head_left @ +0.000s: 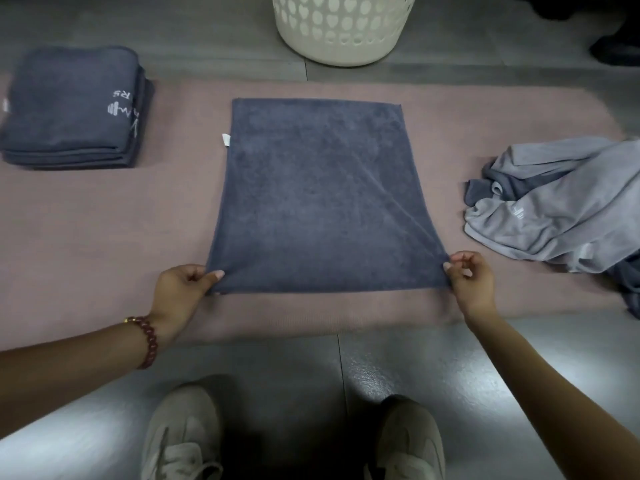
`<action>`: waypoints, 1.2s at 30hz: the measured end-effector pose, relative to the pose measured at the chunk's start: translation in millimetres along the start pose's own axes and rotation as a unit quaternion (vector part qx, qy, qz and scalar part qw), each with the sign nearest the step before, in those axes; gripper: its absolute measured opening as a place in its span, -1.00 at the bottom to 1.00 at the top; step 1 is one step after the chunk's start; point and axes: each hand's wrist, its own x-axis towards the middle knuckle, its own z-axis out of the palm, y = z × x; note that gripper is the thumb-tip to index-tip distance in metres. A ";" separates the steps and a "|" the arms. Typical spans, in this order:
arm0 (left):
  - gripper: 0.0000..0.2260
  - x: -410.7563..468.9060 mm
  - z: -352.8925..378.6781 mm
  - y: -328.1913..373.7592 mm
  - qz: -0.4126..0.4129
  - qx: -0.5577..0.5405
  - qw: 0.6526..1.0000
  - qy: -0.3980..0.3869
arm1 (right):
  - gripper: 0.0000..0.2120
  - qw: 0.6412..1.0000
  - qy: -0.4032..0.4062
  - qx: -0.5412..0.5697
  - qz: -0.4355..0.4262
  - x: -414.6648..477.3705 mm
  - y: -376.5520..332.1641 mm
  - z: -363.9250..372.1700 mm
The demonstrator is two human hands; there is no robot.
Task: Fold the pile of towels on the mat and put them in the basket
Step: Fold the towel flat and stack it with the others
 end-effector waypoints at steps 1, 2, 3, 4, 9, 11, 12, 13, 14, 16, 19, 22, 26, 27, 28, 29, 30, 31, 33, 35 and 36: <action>-0.84 -2.3 4.5 -2.1 -0.014 -0.021 1.000 0.010 | -0.71 1.000 -0.002 -0.028 -0.006 -2.0 3.2 3.4; -0.80 -3.2 8.8 -4.4 -0.028 -0.045 0.998 0.031 | -0.72 0.998 -0.005 -0.062 -0.017 -4.7 4.6 7.1; -0.74 -2.7 11.1 -7.9 -0.037 -0.060 0.996 0.052 | -0.74 0.994 -0.012 -0.103 -0.039 -7.1 5.4 10.7; -0.70 -1.0 12.7 -10.9 -0.040 -0.052 0.996 0.066 | -0.74 0.989 -0.020 -0.138 -0.056 -9.7 4.6 13.0; -0.62 2.7 6.1 -15.2 0.063 0.083 0.994 -0.040 | -0.64 0.979 -0.049 -0.173 -0.091 -4.7 7.8 10.4; -0.63 1.4 0.0 -14.4 0.110 0.112 0.982 -0.107 | -0.64 0.979 -0.060 -0.175 -0.089 -1.4 12.3 6.1; -0.65 1.4 -3.9 -13.9 0.125 0.113 0.976 -0.137 | -0.65 0.980 -0.075 -0.167 -0.073 -1.6 11.2 3.5; -0.70 0.3 -9.2 -13.0 0.130 0.119 0.971 -0.160 | -0.67 0.984 -0.095 -0.145 -0.045 -2.4 10.4 1.3; -0.72 -1.2 -14.3 -12.2 0.133 0.127 0.967 -0.179 | -0.68 0.987 -0.118 -0.105 -0.012 -4.0 7.4 -1.2; -0.53 -3.3 -23.5 -13.8 0.164 0.158 0.955 -0.188 | -0.65 0.983 -0.177 -0.002 0.046 -6.5 -1.4 -7.6; -0.40 -3.2 -26.9 -11.6 0.238 0.185 0.939 -0.166 | -0.55 0.968 -0.247 0.024 0.033 -6.7 -7.2 -14.3; -0.49 2.8 -24.3 -4.1 0.271 0.147 0.942 -0.131 | -0.58 0.979 -0.182 -0.024 -0.085 -5.1 -11.6 -14.0; -0.92 19.1 -23.4 17.3 0.393 0.258 0.875 -0.115 | -0.64 0.963 -0.117 -0.066 -0.233 3.4 -13.8 -14.8; -0.84 25.3 -24.9 21.2 0.423 0.317 0.838 -0.134 | -0.73 0.950 -0.116 -0.083 -0.277 5.7 -15.2 -14.8; -0.80 31.9 -25.7 21.9 0.448 0.349 0.805 -0.171 | -0.79 0.936 -0.122 -0.104 -0.314 7.6 -17.9 -15.6; -0.80 35.5 -26.0 22.8 0.441 0.352 0.798 -0.214 | -0.83 0.921 -0.138 -0.119 -0.345 9.9 -20.3 -16.6; -0.82 36.9 -27.1 24.2 0.417 0.342 0.806 -0.244 | -0.88 0.904 -0.153 -0.140 -0.375 12.5 -22.2 -18.1; -0.85 35.3 -28.3 26.6 0.381 0.329 0.822 -0.266 | -0.92 0.888 -0.170 -0.153 -0.399 13.9 -24.9 -19.8; -0.87 38.1 -32.1 24.4 0.294 0.309 0.859 -0.284 | -0.88 0.878 -0.221 -0.169 -0.389 15.1 -28.7 -25.5; -0.88 44.4 -35.7 29.4 0.234 0.309 0.880 -0.274 | -0.63 0.881 -0.279 -0.205 -0.324 16.8 -29.0 -32.2; -0.80 45.7 -36.8 35.1 0.190 0.298 0.888 -0.295 | -0.58 0.876 -0.312 -0.233 -0.286 17.3 -29.5 -36.1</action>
